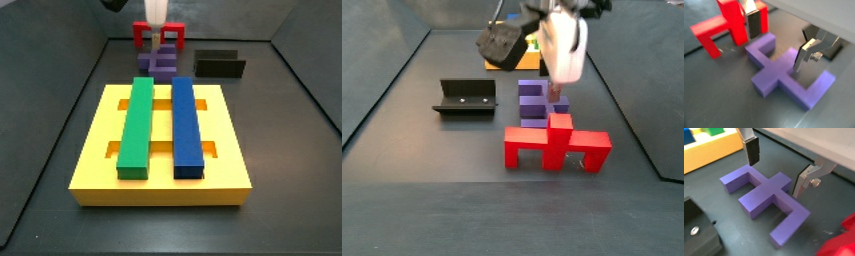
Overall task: Pick up the purple object. Move up. Place the purple object on the fixture. Regrasp the purple object. Move to above the board. Insert the purple object.
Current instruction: Pick up the purple object.
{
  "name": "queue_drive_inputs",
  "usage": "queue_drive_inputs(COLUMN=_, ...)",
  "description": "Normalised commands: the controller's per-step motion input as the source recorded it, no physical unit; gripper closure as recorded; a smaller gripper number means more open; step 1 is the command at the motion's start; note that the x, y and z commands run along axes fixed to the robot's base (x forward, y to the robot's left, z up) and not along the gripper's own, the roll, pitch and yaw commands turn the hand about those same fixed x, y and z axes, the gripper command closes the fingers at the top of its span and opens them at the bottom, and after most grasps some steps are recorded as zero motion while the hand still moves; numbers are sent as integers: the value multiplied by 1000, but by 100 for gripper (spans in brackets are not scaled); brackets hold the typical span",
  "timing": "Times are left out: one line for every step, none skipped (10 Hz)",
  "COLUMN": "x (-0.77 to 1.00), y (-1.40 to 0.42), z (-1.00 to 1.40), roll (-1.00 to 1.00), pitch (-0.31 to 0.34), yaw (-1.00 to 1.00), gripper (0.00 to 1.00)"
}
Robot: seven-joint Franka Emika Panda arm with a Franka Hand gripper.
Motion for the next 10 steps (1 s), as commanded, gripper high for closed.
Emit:
queue_drive_inputs(x=-417, y=-117, z=-363, roll=-93, pitch=-89, yaw=-629, gripper=0)
queue_drive_inputs(x=-386, y=0, z=-163, roll=-94, pitch=-117, yaw=-309, gripper=0)
queue_drive_inputs(x=-411, y=0, z=-120, roll=-37, pitch=-147, yaw=-289, gripper=0)
queue_drive_inputs(x=-360, y=0, z=-160, roll=-41, pitch=-181, yaw=-220, gripper=0)
queue_drive_inputs(x=-380, y=0, z=-309, roll=-23, pitch=-204, yaw=-114, gripper=0)
queue_drive_inputs(x=-254, y=-23, z=-354, roll=-34, pitch=-191, yaw=0, gripper=0)
queue_drive_inputs(x=-20, y=0, z=-329, roll=-57, pitch=-107, yaw=131, gripper=0)
queue_drive_inputs(x=0, y=0, z=-206, roll=-69, pitch=-37, yaw=240, gripper=0)
queue_drive_inputs(x=209, y=0, z=-171, roll=-64, pitch=0, yaw=117, gripper=0)
queue_drive_inputs(x=203, y=0, z=-180, roll=-49, pitch=24, yaw=31, gripper=0)
